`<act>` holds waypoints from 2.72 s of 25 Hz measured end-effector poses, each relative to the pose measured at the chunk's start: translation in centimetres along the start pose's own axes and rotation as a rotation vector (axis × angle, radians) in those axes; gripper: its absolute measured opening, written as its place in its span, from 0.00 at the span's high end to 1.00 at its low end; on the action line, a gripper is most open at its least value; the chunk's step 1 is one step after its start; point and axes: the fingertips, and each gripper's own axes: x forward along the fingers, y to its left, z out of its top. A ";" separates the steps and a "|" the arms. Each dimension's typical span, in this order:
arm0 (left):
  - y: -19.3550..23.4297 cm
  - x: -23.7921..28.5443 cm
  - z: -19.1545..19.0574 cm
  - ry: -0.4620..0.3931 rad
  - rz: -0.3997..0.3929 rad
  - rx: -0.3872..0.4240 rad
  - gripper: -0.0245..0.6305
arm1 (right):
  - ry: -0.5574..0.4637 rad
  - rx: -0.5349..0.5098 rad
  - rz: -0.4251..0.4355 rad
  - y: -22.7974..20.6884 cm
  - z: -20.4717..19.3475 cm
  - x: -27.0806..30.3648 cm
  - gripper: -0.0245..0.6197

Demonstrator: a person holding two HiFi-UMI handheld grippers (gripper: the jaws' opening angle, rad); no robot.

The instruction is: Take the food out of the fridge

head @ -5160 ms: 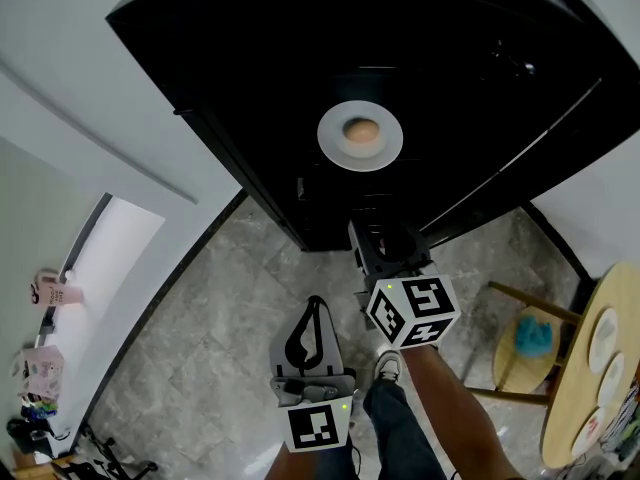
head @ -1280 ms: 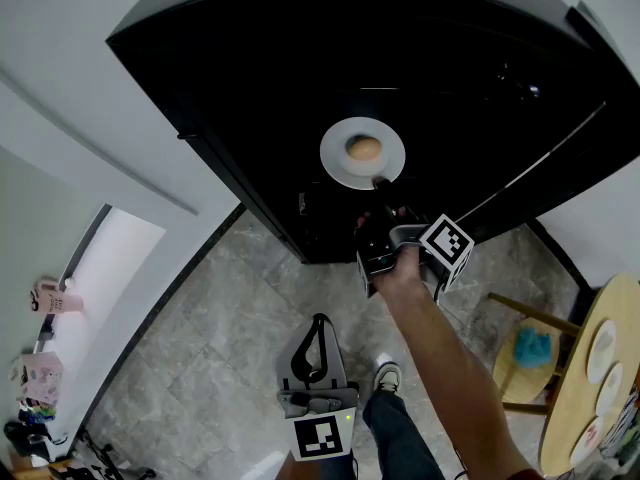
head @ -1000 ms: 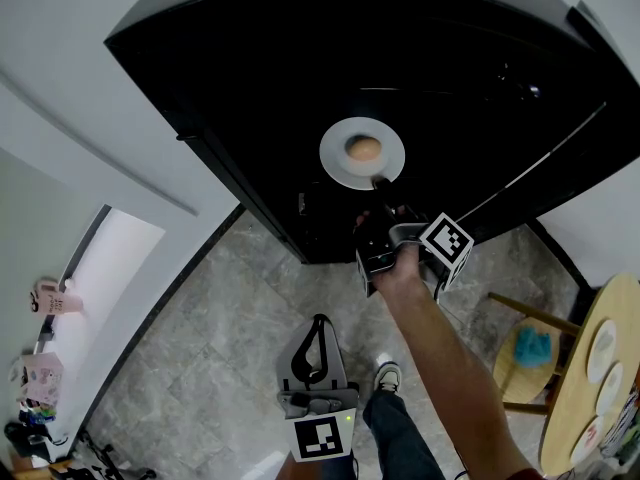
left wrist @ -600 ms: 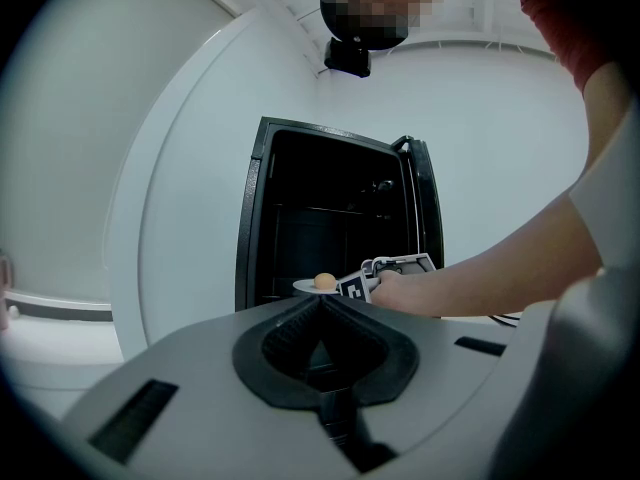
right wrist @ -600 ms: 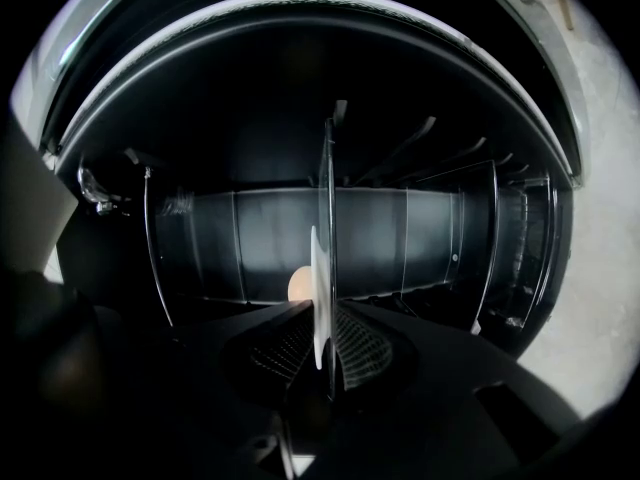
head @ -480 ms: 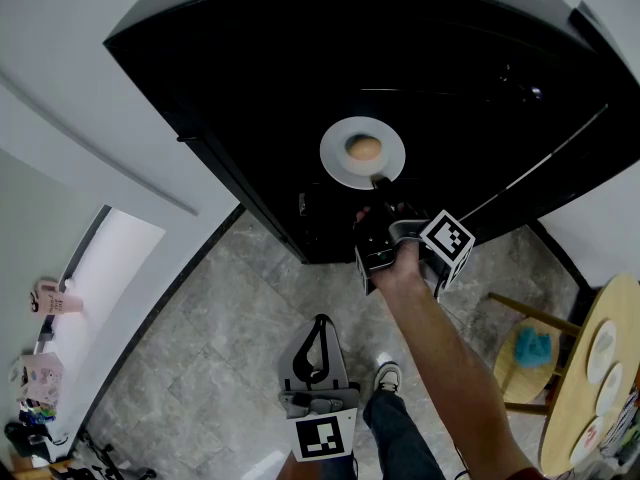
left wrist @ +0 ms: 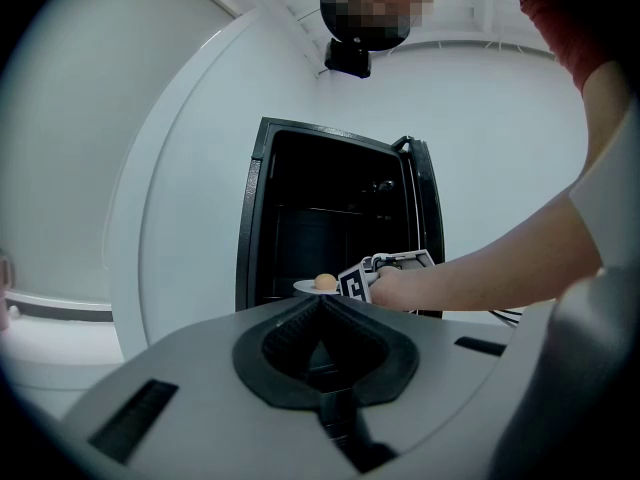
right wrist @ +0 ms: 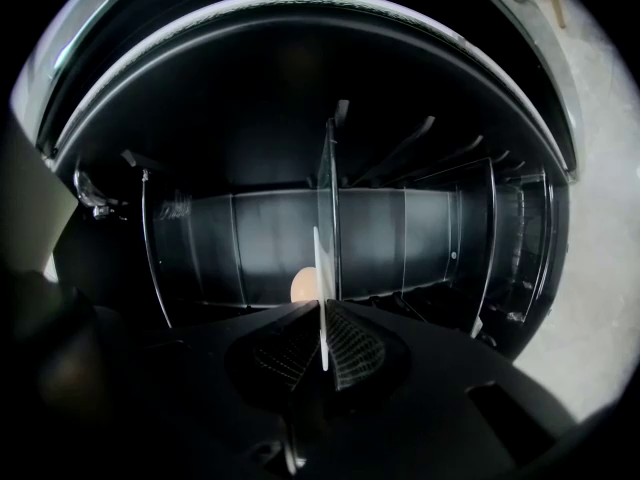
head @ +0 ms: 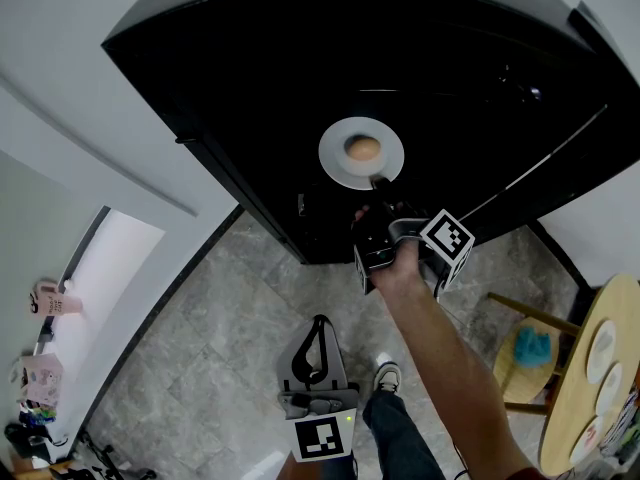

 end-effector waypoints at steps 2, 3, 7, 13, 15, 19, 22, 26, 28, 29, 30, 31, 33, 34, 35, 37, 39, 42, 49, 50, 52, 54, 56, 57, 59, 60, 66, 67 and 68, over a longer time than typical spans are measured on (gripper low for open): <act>0.0 0.0 0.1 -0.004 0.000 0.001 0.94 | 0.000 0.003 -0.001 0.0 0.0 0.0 0.91; 0.0 0.0 0.1 -0.004 0.000 0.002 0.94 | 0.000 0.004 -0.001 0.0 0.0 0.0 0.91; 0.1 -0.1 0.1 -0.005 0.002 0.006 0.94 | -0.002 0.007 0.000 0.0 0.0 0.0 0.91; 0.1 -0.1 0.2 -0.007 0.003 0.004 0.94 | -0.009 0.021 -0.001 0.0 0.0 -0.1 0.91; 0.1 -0.1 0.2 -0.008 0.004 0.003 0.94 | -0.007 0.020 0.001 0.0 0.0 -0.1 0.91; 0.2 -0.1 0.1 -0.008 0.004 0.003 0.94 | -0.002 0.018 0.008 -0.1 -0.1 -0.1 0.91; 0.0 -0.1 0.0 -0.005 0.002 0.001 0.94 | 0.000 0.019 0.008 -0.1 -0.1 -0.1 0.91; 0.0 -0.1 0.1 -0.004 0.002 0.004 0.94 | 0.008 0.016 0.009 -0.1 0.0 -0.1 0.91; 0.1 -0.1 0.1 -0.007 0.003 0.004 0.94 | 0.011 0.012 0.009 0.0 0.0 -0.2 0.91; 0.1 -0.1 0.2 -0.006 0.004 0.004 0.94 | 0.012 0.010 0.009 0.0 0.0 -0.2 0.91; 0.1 -0.1 0.2 -0.007 0.004 0.004 0.94 | 0.013 0.007 0.010 0.0 0.0 -0.2 0.91; 0.1 -0.1 0.2 -0.008 0.003 0.005 0.94 | 0.015 0.004 0.011 0.1 -0.1 -0.2 0.91; 0.1 -0.1 0.2 -0.009 0.002 0.006 0.94 | 0.018 -0.002 0.013 0.1 -0.1 -0.3 0.91; 0.1 -0.2 0.2 -0.008 0.002 0.006 0.94 | 0.020 -0.007 0.013 0.1 -0.1 -0.3 0.91; 0.1 -0.2 0.1 -0.008 0.001 0.007 0.94 | 0.022 -0.014 0.011 0.0 -0.2 -0.4 0.91; 0.0 -0.3 0.1 -0.006 0.001 0.007 0.94 | 0.025 -0.028 0.009 0.0 -0.1 -0.5 0.91; -0.1 -0.3 0.1 -0.005 0.001 0.007 0.94 | 0.027 -0.036 0.011 0.1 -0.1 -0.6 0.91; -0.2 -0.3 0.1 -0.007 0.000 0.005 0.94 | 0.029 -0.045 0.011 0.1 -0.1 -0.8 0.91; -0.2 -0.3 0.3 -0.010 -0.002 0.008 0.94 | 0.035 -0.070 0.017 0.1 -0.2 -1.2 0.92; -0.2 -0.3 0.2 -0.009 -0.003 0.009 0.94 | 0.036 -0.073 0.019 0.0 -0.2 -1.3 0.92; -0.3 -0.2 0.2 -0.007 -0.003 0.010 0.94 | 0.036 -0.079 0.023 0.1 -0.1 -1.3 0.92; -0.3 -0.2 0.3 -0.009 -0.005 0.011 0.94 | 0.037 -0.086 0.026 0.1 -0.2 -1.4 0.92; -0.4 -0.2 0.4 -0.011 -0.006 0.013 0.94 | 0.039 -0.088 0.027 0.2 -0.2 -1.6 0.92; -0.4 -0.2 0.5 -0.013 -0.007 0.013 0.94 | 0.039 -0.088 0.028 0.2 -0.2 -1.7 0.92; -0.5 -0.2 0.5 -0.013 -0.007 0.012 0.94 | 0.039 -0.088 0.031 0.2 -0.1 -1.9 0.92; -0.5 -0.1 0.4 -0.011 -0.007 0.013 0.94 | 0.039 -0.091 0.033 0.3 -0.1 -1.9 0.92; -0.5 -0.1 0.2 -0.004 -0.006 0.016 0.94 | 0.044 -0.110 0.044 0.3 -0.2 -2.4 0.92; -0.5 -0.1 0.2 -0.003 -0.006 0.017 0.94 | 0.046 -0.110 0.046 0.4 -0.2 -2.4 0.92; -0.5 -0.1 0.2 -0.003 -0.006 0.018 0.94 | 0.046 -0.109 0.048 0.4 -0.2 -2.5 0.92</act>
